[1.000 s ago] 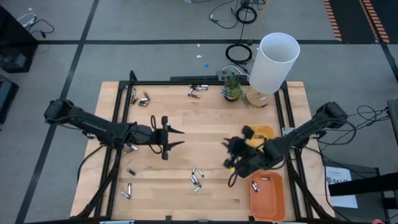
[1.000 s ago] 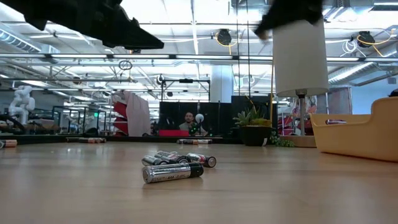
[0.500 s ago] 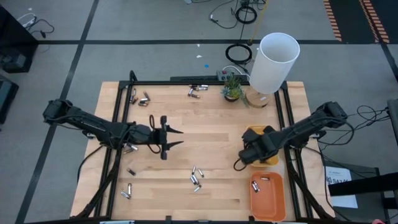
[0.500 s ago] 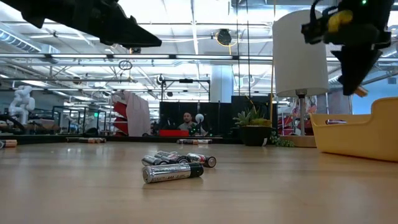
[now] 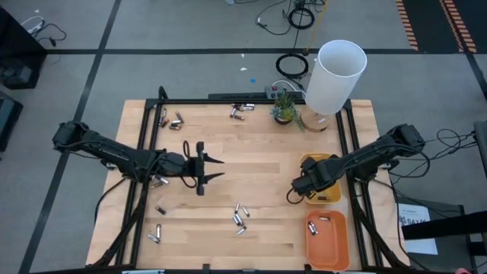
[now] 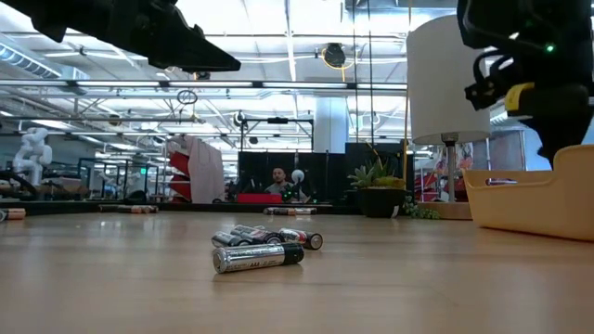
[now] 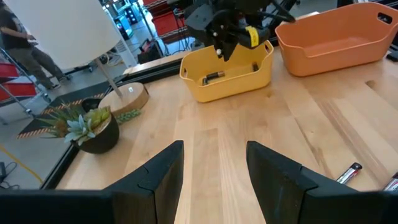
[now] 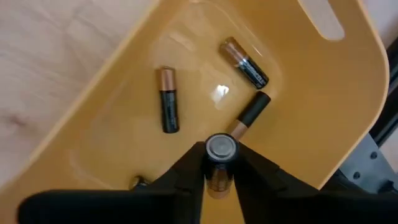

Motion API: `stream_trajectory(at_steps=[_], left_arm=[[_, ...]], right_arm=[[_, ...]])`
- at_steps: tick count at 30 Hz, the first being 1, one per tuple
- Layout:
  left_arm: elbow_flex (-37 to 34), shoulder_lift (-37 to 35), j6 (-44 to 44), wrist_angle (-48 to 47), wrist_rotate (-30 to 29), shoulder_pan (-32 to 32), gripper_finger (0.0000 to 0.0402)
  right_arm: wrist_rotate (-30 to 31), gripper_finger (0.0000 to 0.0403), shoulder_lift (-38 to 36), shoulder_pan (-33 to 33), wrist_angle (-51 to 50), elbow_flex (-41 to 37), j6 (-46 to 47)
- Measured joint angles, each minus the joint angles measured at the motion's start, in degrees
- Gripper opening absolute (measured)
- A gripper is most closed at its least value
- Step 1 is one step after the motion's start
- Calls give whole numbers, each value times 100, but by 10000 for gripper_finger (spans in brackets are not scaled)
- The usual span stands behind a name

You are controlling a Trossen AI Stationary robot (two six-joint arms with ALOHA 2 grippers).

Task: Sort batteries
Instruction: Put the brown battery into the yellow bin, then put the black battery into the orange bin

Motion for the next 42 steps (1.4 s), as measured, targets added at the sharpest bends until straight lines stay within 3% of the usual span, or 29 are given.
stream_trajectory(at_steps=[11, 19, 25, 29, 36, 42], left_arm=[[0, 0, 0, -33, 0, 0, 185], [0, 0, -7, -125, 12, 0, 185], [0, 0, -9, -122, 32, 0, 185], [0, 0, -13, -122, 230, -2, 185], [0, 0, -26, -221, 1383, -7, 185], [0, 0, -50, -360, 1584, -57, 185]], right_arm=[[4, 162, 0, -4, -28, -31, -146], [95, 160, 0, -2, -362, 462, -186], [903, 153, 0, 60, -497, 1460, -269], [1715, 153, -7, 204, 1086, 1746, -974], [1810, 153, 541, 456, 5124, 1355, -3110], [1812, 153, 1686, 501, 6356, 1300, -3281]])
